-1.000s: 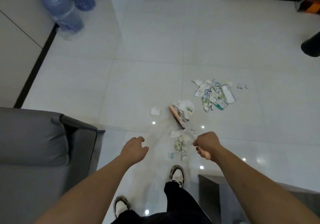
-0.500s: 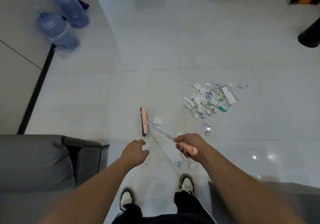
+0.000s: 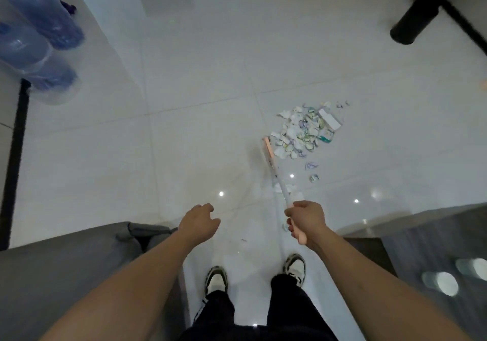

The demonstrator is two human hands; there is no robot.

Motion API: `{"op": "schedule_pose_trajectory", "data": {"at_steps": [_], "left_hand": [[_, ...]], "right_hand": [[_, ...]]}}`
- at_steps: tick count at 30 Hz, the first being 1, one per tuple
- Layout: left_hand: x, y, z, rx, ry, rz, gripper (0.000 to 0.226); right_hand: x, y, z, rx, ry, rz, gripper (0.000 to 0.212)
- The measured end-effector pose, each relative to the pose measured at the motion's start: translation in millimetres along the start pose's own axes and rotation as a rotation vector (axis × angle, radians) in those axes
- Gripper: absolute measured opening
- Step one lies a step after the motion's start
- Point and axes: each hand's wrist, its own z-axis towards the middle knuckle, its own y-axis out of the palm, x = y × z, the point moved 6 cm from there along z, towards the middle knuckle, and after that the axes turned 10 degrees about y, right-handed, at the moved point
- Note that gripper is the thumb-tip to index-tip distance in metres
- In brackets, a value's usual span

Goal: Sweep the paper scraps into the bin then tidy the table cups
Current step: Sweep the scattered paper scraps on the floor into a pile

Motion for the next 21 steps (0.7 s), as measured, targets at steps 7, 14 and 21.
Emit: {"op": "schedule_pose_trajectory", "data": {"at_steps": [7,14,21], "left_hand": [[27,1,2,-0.078,0.162,0.094,0.054],[63,3,16,-0.123,0.281,0.173,0.054],[79,-9,51,-0.151,0.264,0.275,0.053]], "right_hand": [[76,21,-48,0.051,0.253,0.512,0.012],[106,-2,-44,0.220,0.408,0.827,0.013],[63,-4,-4,0.073,0.357,0.959,0.037]]}}
